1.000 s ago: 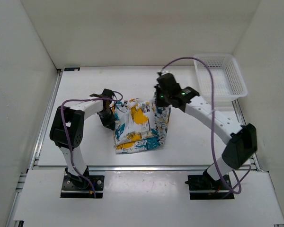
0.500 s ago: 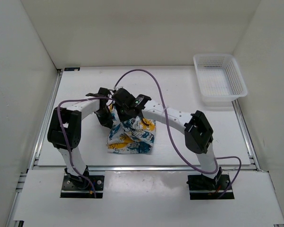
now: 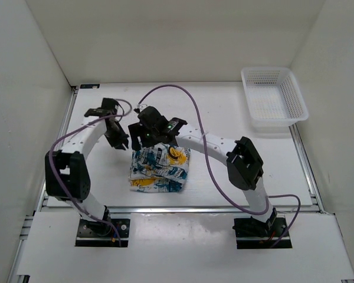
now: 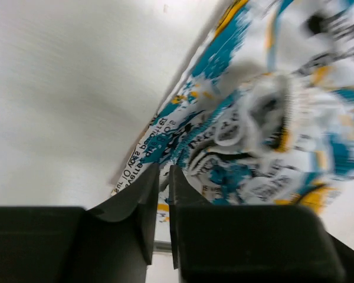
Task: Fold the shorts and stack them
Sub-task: Fold the shorts
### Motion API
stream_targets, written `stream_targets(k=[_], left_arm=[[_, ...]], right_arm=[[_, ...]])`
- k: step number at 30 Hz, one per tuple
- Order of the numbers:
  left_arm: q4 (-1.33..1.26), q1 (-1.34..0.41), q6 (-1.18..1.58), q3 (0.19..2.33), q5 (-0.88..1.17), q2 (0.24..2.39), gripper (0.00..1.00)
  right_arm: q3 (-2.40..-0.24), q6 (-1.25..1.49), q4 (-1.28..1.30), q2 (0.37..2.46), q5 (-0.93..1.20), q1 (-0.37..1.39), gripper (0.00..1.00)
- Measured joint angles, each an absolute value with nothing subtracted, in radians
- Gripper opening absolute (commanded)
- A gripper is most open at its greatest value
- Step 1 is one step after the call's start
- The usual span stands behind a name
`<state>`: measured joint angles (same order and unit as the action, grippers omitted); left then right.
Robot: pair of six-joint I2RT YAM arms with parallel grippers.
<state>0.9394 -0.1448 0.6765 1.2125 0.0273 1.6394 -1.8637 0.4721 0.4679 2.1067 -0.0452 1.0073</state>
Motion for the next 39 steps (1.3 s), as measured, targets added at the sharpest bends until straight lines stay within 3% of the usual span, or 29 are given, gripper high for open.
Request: stream_targets(k=[2, 4, 5, 6, 7, 8, 9, 13, 15, 17, 18, 21, 22, 25, 26, 27, 29, 35, 39], left_arm=[[0.973, -0.113, 0.667, 1.264, 0.027, 1.594, 0.27], [0.994, -0.085, 0.653, 1.324, 0.023, 1.551, 0.25], [1.000, -0.078, 0.647, 1.349, 0.022, 1.531, 0.21], [1.003, -0.076, 0.640, 1.369, 0.022, 1.515, 0.16], [1.007, -0.080, 0.631, 1.383, 0.022, 1.502, 0.10], [1.015, -0.088, 0.623, 1.394, 0.023, 1.494, 0.10], [1.020, -0.105, 0.612, 1.405, 0.024, 1.492, 0.10], [1.019, -0.209, 0.587, 1.414, 0.038, 1.523, 0.12], [1.009, -0.261, 0.579, 1.413, 0.051, 1.557, 0.26], [0.997, -0.315, 0.568, 1.413, 0.064, 1.607, 0.50], [0.987, -0.337, 0.564, 1.413, 0.069, 1.637, 0.68], [0.969, -0.383, 0.555, 1.415, 0.074, 1.733, 0.76], [0.961, -0.391, 0.554, 1.415, 0.074, 1.768, 0.76], [0.953, -0.396, 0.543, 1.426, 0.071, 1.874, 0.63], [0.952, -0.396, 0.540, 1.430, 0.067, 1.905, 0.53], [0.950, -0.396, 0.537, 1.431, 0.065, 1.929, 0.28], [0.953, -0.395, 0.531, 1.434, 0.057, 1.956, 0.10], [0.995, -0.393, 0.520, 1.479, 0.017, 1.925, 0.10], [1.023, -0.376, 0.520, 1.497, 0.002, 1.840, 0.10]], right_arm=[[-1.820, 0.464, 0.428, 2.069, -0.036, 1.005, 0.79], [-1.744, 0.463, 0.407, 1.998, -0.035, 1.003, 0.70], [-1.691, 0.463, 0.389, 1.951, -0.038, 1.001, 0.43], [-1.640, 0.459, 0.386, 1.900, -0.044, 0.999, 0.28], [-1.589, 0.466, 0.381, 1.847, -0.050, 0.995, 0.16], [-1.535, 0.479, 0.369, 1.794, -0.057, 0.989, 0.03], [-1.485, 0.490, 0.364, 1.742, -0.065, 0.979, 0.00], [-1.311, 0.529, 0.343, 1.591, -0.089, 0.910, 0.02], [-1.230, 0.550, 0.344, 1.550, -0.097, 0.868, 0.11], [-1.166, 0.562, 0.350, 1.530, -0.101, 0.827, 0.34], [-1.143, 0.568, 0.359, 1.525, -0.101, 0.809, 0.61], [-1.105, 0.574, 0.373, 1.525, -0.078, 0.776, 0.80], [-1.100, 0.576, 0.376, 1.525, -0.065, 0.767, 0.80], [-1.089, 0.577, 0.367, 1.525, -0.014, 0.741, 0.82], [-1.082, 0.578, 0.359, 1.525, 0.005, 0.731, 0.83], [-1.071, 0.583, 0.350, 1.526, 0.025, 0.720, 0.83], [-1.048, 0.596, 0.328, 1.533, 0.065, 0.698, 0.84], [-1.013, 0.638, 0.241, 1.630, 0.187, 0.668, 0.83], [-1.012, 0.657, 0.181, 1.707, 0.242, 0.680, 0.72]])
